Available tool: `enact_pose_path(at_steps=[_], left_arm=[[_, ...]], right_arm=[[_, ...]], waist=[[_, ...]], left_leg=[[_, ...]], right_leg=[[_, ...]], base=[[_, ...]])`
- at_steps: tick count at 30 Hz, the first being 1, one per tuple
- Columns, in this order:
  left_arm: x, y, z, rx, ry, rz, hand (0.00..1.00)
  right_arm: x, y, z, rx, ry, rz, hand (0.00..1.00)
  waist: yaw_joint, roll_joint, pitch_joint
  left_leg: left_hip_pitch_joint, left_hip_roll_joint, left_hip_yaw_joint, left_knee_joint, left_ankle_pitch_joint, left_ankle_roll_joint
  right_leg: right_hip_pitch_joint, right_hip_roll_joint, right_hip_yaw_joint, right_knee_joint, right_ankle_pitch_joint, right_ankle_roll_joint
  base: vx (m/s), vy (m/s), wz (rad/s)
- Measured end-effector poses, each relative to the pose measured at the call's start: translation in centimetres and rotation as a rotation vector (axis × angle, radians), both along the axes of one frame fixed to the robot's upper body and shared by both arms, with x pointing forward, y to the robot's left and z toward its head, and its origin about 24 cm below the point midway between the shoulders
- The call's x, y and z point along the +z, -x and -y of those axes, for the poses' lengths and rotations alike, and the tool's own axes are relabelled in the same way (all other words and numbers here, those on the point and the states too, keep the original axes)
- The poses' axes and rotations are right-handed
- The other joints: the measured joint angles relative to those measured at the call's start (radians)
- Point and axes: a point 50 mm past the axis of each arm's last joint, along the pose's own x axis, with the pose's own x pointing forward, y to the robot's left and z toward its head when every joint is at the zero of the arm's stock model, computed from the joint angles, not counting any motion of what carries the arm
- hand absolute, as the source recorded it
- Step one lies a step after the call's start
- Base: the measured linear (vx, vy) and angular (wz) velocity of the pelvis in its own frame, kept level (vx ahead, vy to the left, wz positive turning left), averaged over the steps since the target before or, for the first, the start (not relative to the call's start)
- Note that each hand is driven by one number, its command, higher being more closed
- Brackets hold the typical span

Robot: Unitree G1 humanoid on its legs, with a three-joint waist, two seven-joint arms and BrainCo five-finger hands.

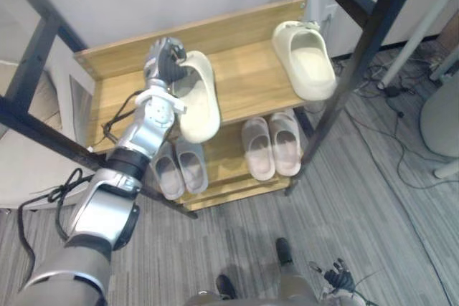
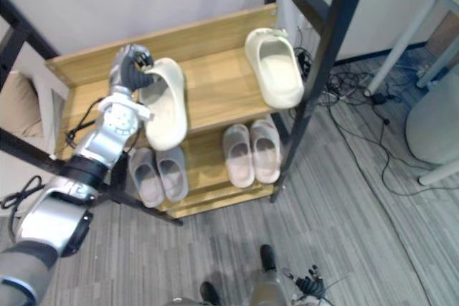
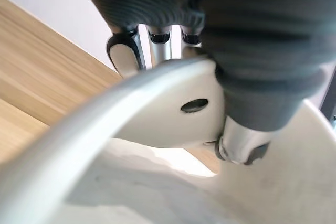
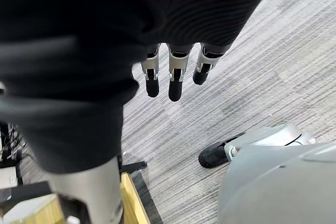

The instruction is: Organize the slippers on the shoe rack

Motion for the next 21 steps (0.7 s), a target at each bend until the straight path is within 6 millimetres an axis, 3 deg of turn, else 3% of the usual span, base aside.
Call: enact_pose_path(at_steps=[10,21], left_arm=[[1.9,-0.2,2.9,-0.063,0.069,0.061,1.0],[3.1,-0.7,5.5,-0.107,0.122,0.068,1.0]], right_arm=[[0.6,-0.7,0.1,-0.002,0.017,0.039,0.0],[1.1,-1.9,-1.4,0.013,-0.006,0.095,0.0]], waist=[[-0.014,0.003,0.025],[-0.023,-0.003,0.034]], left_leg=[[-0.01,0.003,0.051,0.056,-0.05,0.007],[-0.009,0.003,0.092,0.073,-0.075,0.01]], right_leg=[[-0.017,0.0,0.051,0.0,0.007,0.011],[-0.031,0.002,0.087,-0.001,0.008,0.013]], base=[[0.02,0.033,-0.16],[0.03,0.036,-0.1]])
